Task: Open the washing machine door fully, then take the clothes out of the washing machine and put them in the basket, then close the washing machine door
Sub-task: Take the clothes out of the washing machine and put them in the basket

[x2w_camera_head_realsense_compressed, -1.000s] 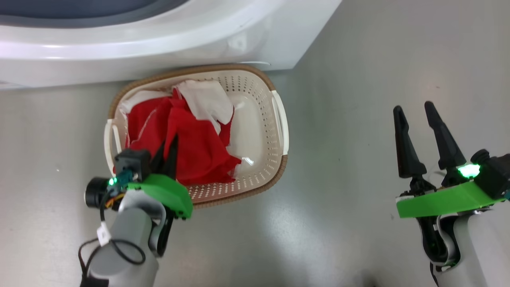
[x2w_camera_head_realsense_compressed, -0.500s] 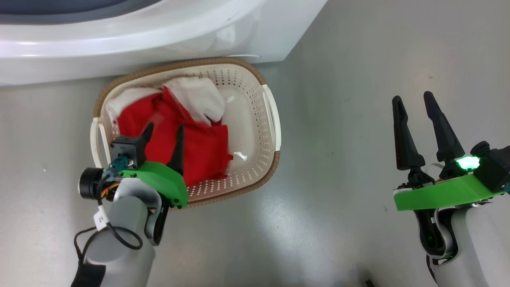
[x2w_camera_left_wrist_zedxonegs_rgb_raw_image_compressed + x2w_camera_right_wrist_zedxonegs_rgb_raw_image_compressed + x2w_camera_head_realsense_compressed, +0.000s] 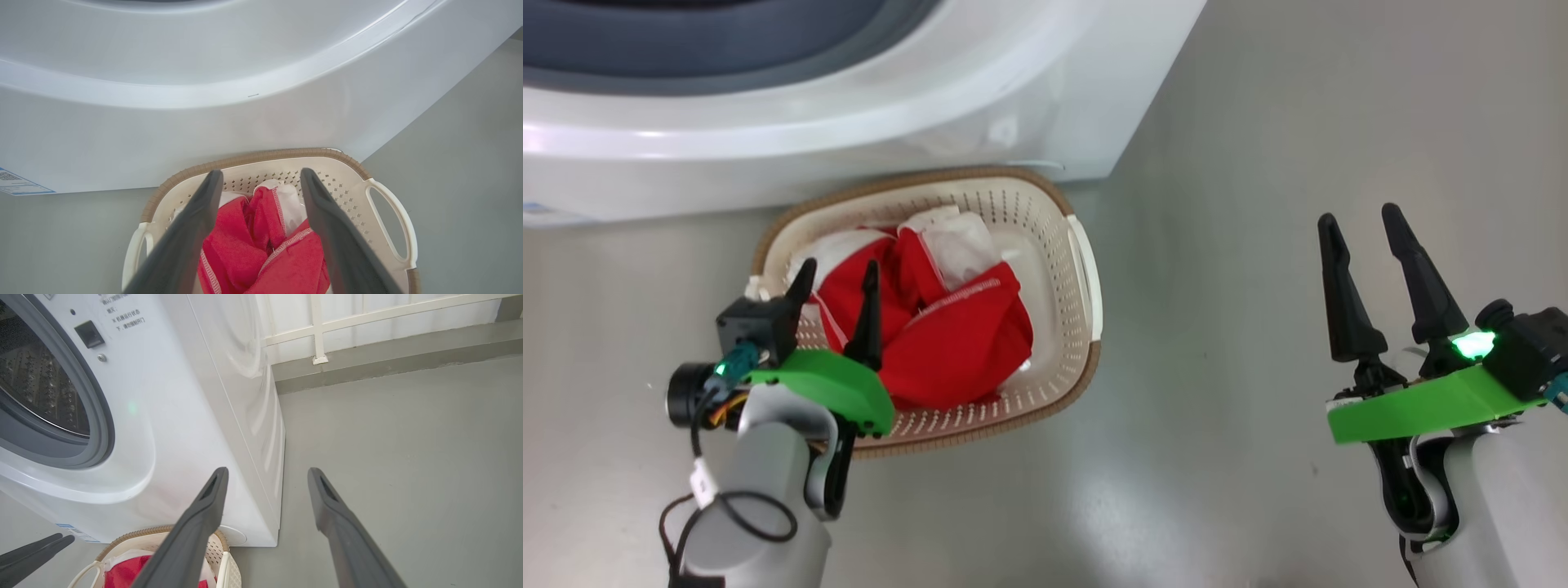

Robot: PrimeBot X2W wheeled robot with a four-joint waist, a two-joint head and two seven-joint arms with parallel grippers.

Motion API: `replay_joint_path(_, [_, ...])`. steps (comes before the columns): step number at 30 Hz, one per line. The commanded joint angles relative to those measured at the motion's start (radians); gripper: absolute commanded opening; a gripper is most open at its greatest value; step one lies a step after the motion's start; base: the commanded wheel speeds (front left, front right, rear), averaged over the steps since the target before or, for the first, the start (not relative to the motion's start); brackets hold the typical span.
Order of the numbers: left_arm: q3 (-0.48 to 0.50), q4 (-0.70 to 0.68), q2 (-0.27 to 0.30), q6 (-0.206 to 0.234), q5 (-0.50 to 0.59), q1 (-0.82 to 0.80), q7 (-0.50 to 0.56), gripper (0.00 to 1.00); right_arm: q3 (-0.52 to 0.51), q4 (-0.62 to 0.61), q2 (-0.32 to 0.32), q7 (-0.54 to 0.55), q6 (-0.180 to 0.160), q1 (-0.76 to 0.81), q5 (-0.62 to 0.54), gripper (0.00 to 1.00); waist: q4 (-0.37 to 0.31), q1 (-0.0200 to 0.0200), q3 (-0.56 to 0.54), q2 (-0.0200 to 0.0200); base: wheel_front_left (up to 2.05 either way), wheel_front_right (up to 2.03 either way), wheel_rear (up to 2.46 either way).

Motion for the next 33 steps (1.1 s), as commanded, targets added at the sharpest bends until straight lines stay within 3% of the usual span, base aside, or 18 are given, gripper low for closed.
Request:
replay_joint_path(1, [0.034,-0.034,0.028,-0.006,0.009,0.040,-0.005,1.00,0.019,-0.017,-0.006,-0.006,0.006,0.037,-0.006,1.00,0.007,0.0000,-0.043,-0.0001,0.00,0.00,0.00])
replay_joint_path(19, [0.112,-0.337,0.028,-0.064,0.060,0.272,-0.005,1.00,0.028,0.015,-0.045,-0.006,0.006,0.160,-0.009,1.00,0.035,0.0000,-0.273,-0.0001,0.00,0.00,0.00])
replay_joint_path(33, [0.163,-0.531,0.028,-0.080,0.076,0.472,-0.005,1.00,0.026,0.026,-0.074,-0.006,0.006,0.264,-0.007,1.00,0.045,0.0000,-0.400,-0.0001,0.00,0.00,0.00])
